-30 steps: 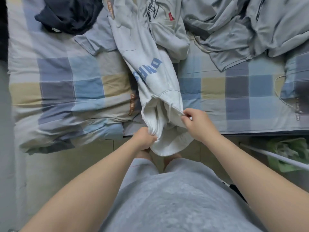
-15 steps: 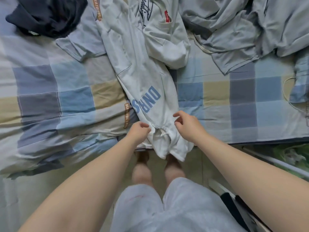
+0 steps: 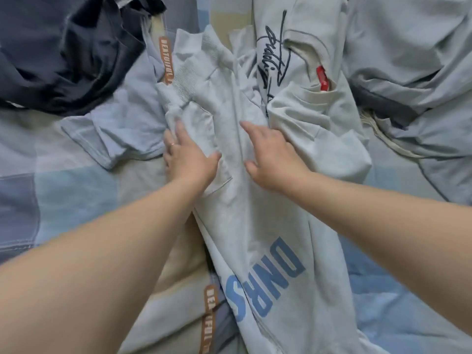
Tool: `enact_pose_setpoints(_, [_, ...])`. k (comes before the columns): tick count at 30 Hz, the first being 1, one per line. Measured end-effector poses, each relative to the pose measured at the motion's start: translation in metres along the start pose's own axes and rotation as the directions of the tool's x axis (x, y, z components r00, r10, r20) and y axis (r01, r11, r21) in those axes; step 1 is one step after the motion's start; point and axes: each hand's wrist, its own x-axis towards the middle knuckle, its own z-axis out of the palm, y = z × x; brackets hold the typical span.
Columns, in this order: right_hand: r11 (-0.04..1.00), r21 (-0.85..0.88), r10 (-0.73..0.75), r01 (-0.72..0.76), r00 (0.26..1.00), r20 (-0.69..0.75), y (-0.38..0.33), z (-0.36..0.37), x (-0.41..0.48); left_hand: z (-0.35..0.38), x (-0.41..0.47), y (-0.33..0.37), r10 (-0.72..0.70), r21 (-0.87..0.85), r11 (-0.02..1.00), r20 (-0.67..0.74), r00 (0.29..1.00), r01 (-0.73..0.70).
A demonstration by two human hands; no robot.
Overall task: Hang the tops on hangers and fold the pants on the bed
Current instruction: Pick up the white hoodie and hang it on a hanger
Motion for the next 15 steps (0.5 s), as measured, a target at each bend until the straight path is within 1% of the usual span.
enact_pose_setpoints(2, [0.992,-0.118,-0.056,0.045,0.995,-0.086,-0.006,0.002,0.050,0.000,0.049,0.011,0.082,0.031,0.996,-0.036,0.996,-0.081])
enact_pose_setpoints(3, [0.987,-0.152,-0.057,0.041,0.992,-0.108,-0.008,0.003,0.073,0.000,0.071,0.014,0.090,0.029,0.996,-0.010,0.996,-0.090])
enact_pose_setpoints(4, [0.989,-0.145,-0.024,0.008,0.994,-0.109,-0.008,0.005,0.095,0.002,0.089,0.013,0.076,0.014,0.997,0.038,0.996,-0.077])
enact_pose_setpoints(7, [0.986,-0.002,0.166,-0.166,0.986,-0.030,0.001,0.010,0.142,0.019,0.126,0.003,0.007,-0.053,0.999,0.166,0.986,0.001])
enact_pose_setpoints(8, [0.982,0.002,0.188,-0.188,0.982,-0.014,0.005,0.014,0.152,0.025,0.134,0.000,-0.009,-0.083,0.996,0.189,0.982,0.026])
enact_pose_setpoints(10, [0.978,-0.043,0.204,-0.204,0.979,-0.013,0.009,0.023,0.167,0.036,0.150,0.000,-0.050,-0.119,0.990,0.211,0.976,0.076])
enact_pose_setpoints(12, [0.968,-0.060,0.244,-0.245,0.970,-0.017,0.009,0.031,0.176,0.041,0.160,0.000,-0.063,-0.111,0.990,0.224,0.973,0.089])
enact_pose_setpoints(15, [0.961,0.012,0.277,-0.277,0.961,-0.018,0.008,0.032,0.185,0.044,0.163,-0.002,-0.059,-0.128,0.988,0.222,0.973,0.089])
